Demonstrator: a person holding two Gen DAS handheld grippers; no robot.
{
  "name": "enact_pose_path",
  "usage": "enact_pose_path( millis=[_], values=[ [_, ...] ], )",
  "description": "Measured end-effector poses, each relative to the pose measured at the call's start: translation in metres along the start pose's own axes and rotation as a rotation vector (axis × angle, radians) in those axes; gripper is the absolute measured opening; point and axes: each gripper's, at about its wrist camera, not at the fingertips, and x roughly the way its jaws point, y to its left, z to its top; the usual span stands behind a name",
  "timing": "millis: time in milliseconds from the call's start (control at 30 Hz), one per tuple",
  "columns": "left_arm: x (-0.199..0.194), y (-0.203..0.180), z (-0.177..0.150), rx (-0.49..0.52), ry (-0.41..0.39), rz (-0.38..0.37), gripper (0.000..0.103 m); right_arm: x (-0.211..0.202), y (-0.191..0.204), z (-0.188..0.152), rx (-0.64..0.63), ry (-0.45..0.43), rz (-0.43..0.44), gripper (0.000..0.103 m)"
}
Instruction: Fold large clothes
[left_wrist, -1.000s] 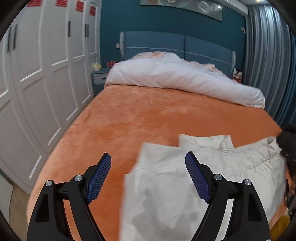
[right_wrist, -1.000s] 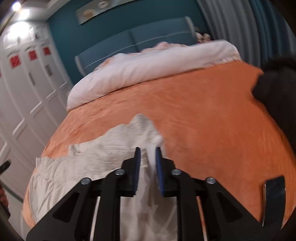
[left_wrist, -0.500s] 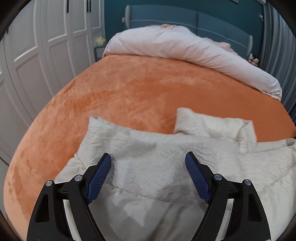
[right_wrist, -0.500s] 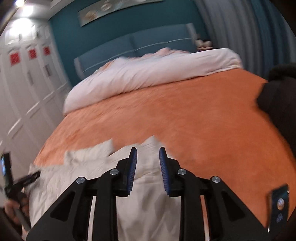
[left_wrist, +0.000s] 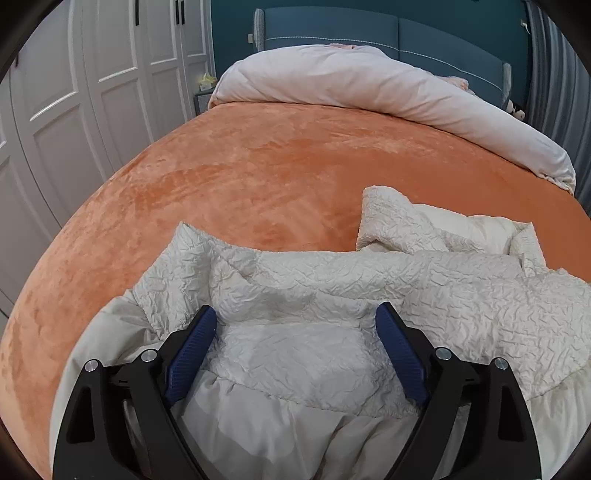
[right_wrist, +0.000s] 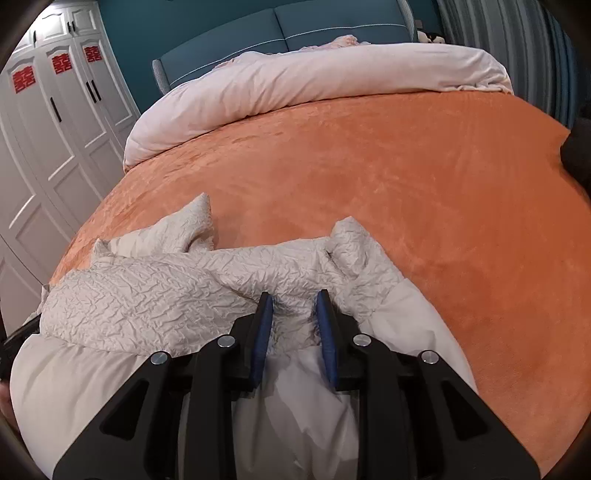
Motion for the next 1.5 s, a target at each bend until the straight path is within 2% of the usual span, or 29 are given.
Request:
enact_pose_path(
  millis=[233,567,800,900,933,967,1067,1133,1200,1267,1333,1400,1500],
  values=[
    [0.011,-0.001,-0.004,-0.015,0.003,-0.008,0.087,0.009,-0.007,-0.004,0.039,0.004,0.035,0.023],
    [0.016,-0.002,-0.005,-0.015,0.018,-0.001,0.087,0.01,-0.007,-0.004,0.035,0.009,0.027,0.023],
    [0.016,-0.002,-0.003,-0.012,0.024,0.003,0.087,0.007,0.002,-0.002,0.013,0.014,-0.006,0.024],
    [0.006,0.001,-0.001,-0.012,0.025,0.013,0.087,-0.01,0.02,0.002,-0.046,-0.01,-0.098,0.027],
    [-0.002,0.002,0.0,-0.017,0.022,0.013,0.086,-0.024,0.031,0.002,-0.065,-0.038,-0.091,0.027],
    [-0.013,0.004,-0.001,-0.027,0.012,0.0,0.086,-0.036,0.042,0.002,-0.077,-0.058,-0.045,0.027],
    [-0.058,0.0,-0.006,-0.034,-0.067,-0.069,0.087,-0.063,0.086,-0.006,-0.163,-0.09,0.042,0.027],
    [-0.07,-0.011,-0.013,-0.001,-0.072,-0.077,0.087,-0.066,0.118,-0.019,-0.235,-0.063,0.094,0.027],
    [-0.064,-0.019,-0.024,0.029,-0.045,-0.075,0.087,-0.055,0.14,-0.039,-0.294,-0.014,0.101,0.027],
    [-0.05,-0.02,-0.037,0.043,-0.022,-0.055,0.091,-0.045,0.142,-0.053,-0.32,-0.005,0.065,0.027],
    [-0.048,-0.009,-0.042,0.003,-0.031,-0.088,0.096,-0.045,0.127,-0.056,-0.28,-0.002,0.099,0.027],
    [-0.048,-0.001,-0.041,-0.015,-0.024,-0.111,0.097,-0.047,0.111,-0.056,-0.268,0.003,0.1,0.026],
    [-0.063,0.01,-0.037,-0.016,-0.053,-0.082,0.096,-0.053,0.092,-0.058,-0.264,0.013,0.086,0.026]
  ],
)
